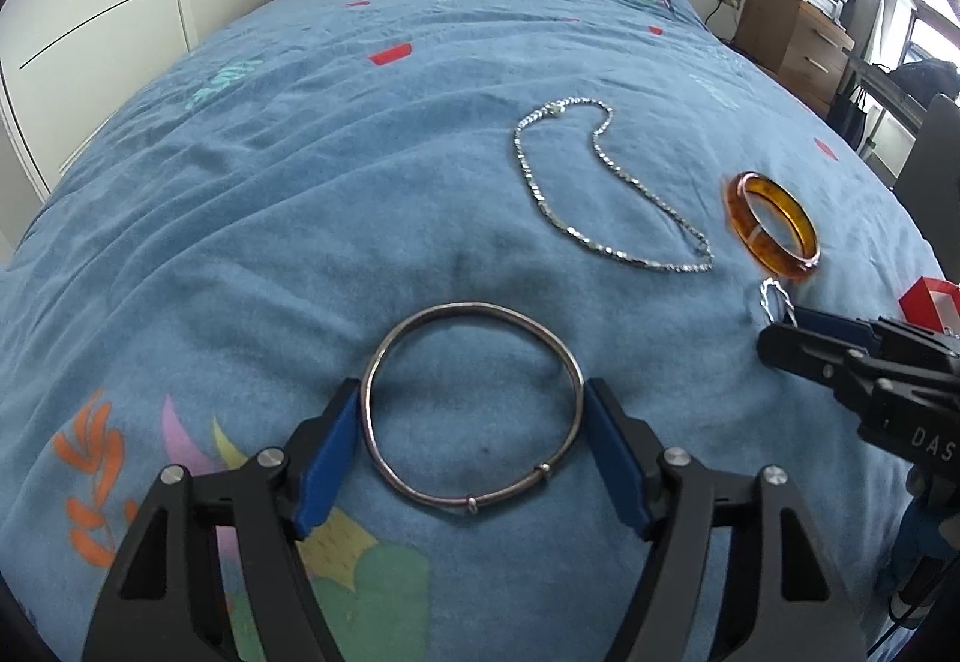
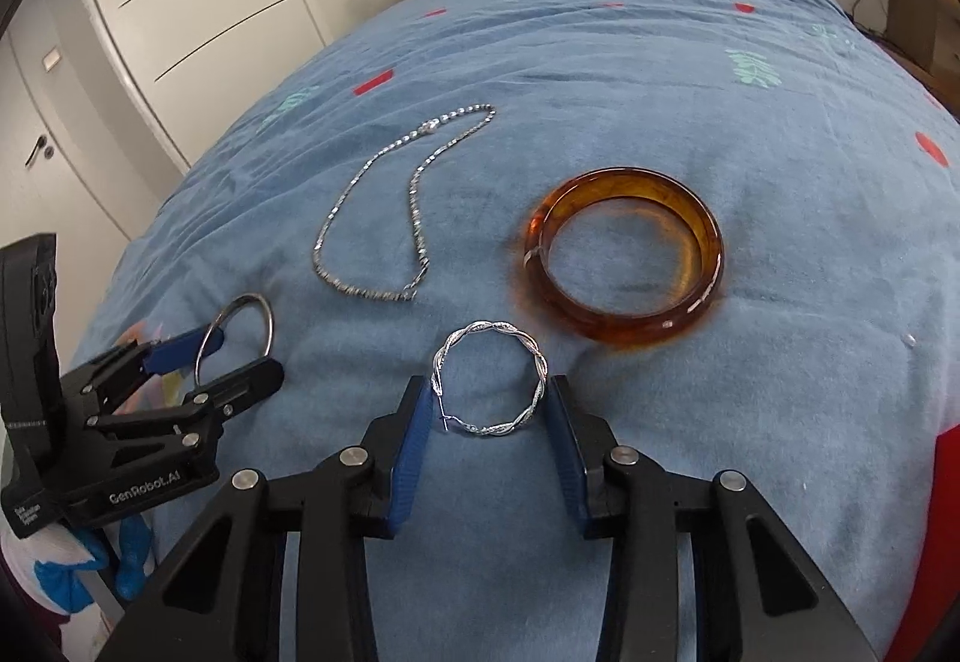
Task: Organize jewelry
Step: 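Grasp the plain silver bangle with the left tool while the right tool grasps a small silver ring, then carry the silver bangle and small ring over the red box and lower them, then open both tools to release the bangle and ring, then withdraw, then grasp the amber bangle with the right tool while the left tool grasps the silver chain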
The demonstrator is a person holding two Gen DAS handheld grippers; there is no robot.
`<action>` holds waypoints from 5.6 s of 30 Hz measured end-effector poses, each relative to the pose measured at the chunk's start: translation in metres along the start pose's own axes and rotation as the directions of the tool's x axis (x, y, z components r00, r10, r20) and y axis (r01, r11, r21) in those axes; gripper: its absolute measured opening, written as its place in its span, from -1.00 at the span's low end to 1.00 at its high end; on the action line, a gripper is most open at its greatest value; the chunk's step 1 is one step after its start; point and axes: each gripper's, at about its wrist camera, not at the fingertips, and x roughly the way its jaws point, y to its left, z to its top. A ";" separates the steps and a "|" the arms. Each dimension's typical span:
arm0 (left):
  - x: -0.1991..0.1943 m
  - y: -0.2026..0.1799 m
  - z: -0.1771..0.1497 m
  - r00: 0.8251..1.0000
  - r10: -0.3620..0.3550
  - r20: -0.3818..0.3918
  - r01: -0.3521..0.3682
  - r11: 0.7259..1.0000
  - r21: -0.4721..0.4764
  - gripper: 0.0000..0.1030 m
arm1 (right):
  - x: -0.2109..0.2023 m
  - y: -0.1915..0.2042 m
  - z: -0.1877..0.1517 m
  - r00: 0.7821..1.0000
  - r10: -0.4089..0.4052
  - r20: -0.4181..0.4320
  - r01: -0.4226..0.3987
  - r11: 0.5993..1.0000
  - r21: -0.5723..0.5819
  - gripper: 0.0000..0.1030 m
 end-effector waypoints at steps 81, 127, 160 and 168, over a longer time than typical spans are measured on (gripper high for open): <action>-0.042 -0.389 -0.066 0.969 -0.191 -0.156 0.246 0.773 0.584 0.37 | -0.202 -0.232 -0.146 0.964 -0.186 -0.192 0.190 0.982 0.000 -0.22; -0.223 -0.281 -0.036 0.970 -0.163 0.179 0.081 0.915 0.395 0.38 | -0.317 -0.139 -0.146 0.978 -0.205 0.050 0.204 0.979 0.014 0.12; -0.210 -0.051 -0.028 0.983 0.015 0.181 -0.018 1.000 0.018 0.41 | -0.258 -0.004 -0.087 0.996 -0.074 0.052 0.081 0.983 -0.167 0.31; -0.131 -0.017 0.006 0.996 0.030 0.089 -0.027 0.999 -0.041 0.41 | -0.184 -0.009 -0.039 1.000 -0.016 0.022 0.019 0.991 -0.135 0.31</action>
